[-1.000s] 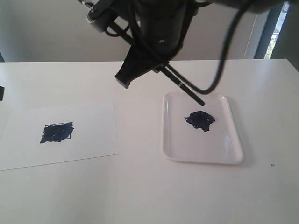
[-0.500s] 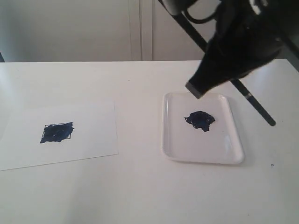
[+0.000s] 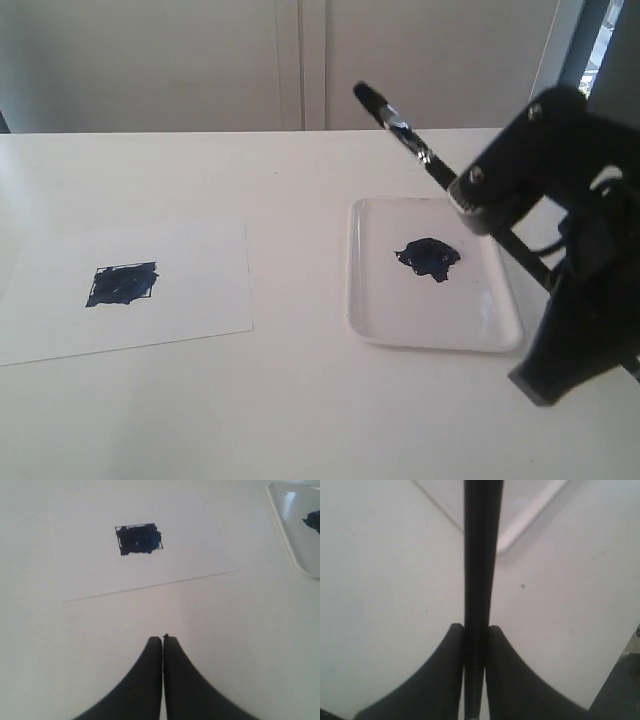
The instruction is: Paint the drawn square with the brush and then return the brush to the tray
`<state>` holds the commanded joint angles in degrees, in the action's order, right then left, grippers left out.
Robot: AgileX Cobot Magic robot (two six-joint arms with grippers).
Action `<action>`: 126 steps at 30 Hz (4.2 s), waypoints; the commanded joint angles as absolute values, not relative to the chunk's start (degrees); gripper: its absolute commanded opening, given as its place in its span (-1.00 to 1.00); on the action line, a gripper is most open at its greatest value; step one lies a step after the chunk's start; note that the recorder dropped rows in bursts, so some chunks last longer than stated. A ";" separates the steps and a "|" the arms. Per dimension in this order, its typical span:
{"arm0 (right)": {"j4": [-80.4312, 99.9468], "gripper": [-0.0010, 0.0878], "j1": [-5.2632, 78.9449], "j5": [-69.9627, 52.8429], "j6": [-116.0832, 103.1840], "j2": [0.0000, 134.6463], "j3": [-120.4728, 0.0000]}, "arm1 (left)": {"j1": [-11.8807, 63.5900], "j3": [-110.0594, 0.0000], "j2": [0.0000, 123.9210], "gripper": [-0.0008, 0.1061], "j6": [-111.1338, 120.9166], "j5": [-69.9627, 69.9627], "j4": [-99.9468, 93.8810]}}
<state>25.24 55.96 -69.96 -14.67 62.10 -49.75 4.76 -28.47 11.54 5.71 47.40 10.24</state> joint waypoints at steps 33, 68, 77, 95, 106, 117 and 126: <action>26.60 -0.98 42.16 -48.90 -28.35 86.92 -37.88 | 4.66 -22.86 1.38 -0.99 -2.97 37.28 26.08; 26.41 0.12 37.66 -40.01 -25.57 68.88 -44.54 | 4.66 -11.63 3.54 -0.99 -9.04 16.98 35.63; -5.96 -0.22 38.25 -40.14 0.00 63.38 -41.01 | 4.66 -5.65 5.03 -0.99 -9.49 12.11 40.86; -12.93 -0.01 41.99 -33.26 17.84 82.90 -39.85 | 4.66 -5.65 5.03 -0.99 -10.63 12.44 41.35; -1.47 -0.01 47.70 -31.43 6.71 90.69 -39.85 | 4.66 -5.65 5.03 -0.99 -10.91 12.22 41.46; 2.77 -0.29 47.98 -32.08 1.25 94.48 -39.85 | 4.66 -5.65 5.03 -0.99 -10.97 12.08 41.46; 2.65 -0.98 47.98 -31.90 1.10 95.49 -39.85 | 4.66 -5.65 5.03 -0.99 -10.97 12.08 41.46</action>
